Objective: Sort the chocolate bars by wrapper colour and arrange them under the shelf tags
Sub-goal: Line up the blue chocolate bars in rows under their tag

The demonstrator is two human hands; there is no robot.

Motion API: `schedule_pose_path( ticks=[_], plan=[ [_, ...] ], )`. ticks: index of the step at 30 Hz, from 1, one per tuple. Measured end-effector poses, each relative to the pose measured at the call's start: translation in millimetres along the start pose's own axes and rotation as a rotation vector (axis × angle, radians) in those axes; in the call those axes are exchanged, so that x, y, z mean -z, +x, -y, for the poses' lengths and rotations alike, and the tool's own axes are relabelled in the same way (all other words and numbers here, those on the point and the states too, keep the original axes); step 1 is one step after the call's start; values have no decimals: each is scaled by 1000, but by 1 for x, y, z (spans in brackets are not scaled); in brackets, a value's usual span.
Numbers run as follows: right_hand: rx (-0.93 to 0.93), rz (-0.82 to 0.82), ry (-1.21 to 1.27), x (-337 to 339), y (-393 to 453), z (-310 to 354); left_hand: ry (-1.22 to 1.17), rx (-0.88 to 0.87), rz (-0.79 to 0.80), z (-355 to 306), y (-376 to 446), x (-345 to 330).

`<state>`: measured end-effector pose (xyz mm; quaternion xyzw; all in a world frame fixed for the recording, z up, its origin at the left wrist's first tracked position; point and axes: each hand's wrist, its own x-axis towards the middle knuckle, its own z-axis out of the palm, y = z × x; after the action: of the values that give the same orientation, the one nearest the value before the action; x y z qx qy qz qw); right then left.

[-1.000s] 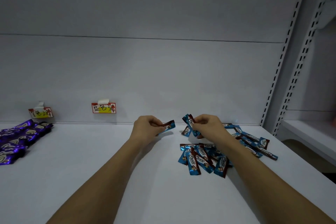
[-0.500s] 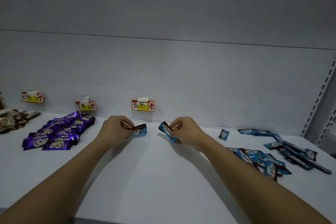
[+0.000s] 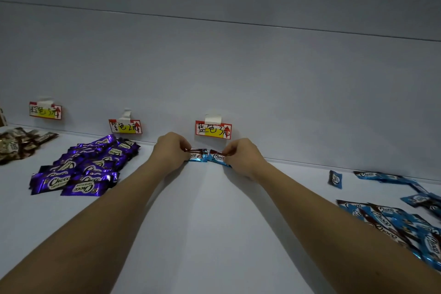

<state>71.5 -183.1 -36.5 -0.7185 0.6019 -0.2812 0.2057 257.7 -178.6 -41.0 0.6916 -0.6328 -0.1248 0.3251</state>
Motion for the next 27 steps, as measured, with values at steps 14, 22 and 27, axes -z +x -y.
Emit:
schedule_pose_path(
  ticks=[14,22,27],
  plan=[
    [123,-70,-99,58,-35,-18,83,-175,-170,-71,-36,0],
    [69,-104,-29,165,-84,-113,-176,-281,80,-190,-83,-66],
    [42,-110,-18,199,-92,-176,-428,-227,148,-224,-105,-113]
  ],
)
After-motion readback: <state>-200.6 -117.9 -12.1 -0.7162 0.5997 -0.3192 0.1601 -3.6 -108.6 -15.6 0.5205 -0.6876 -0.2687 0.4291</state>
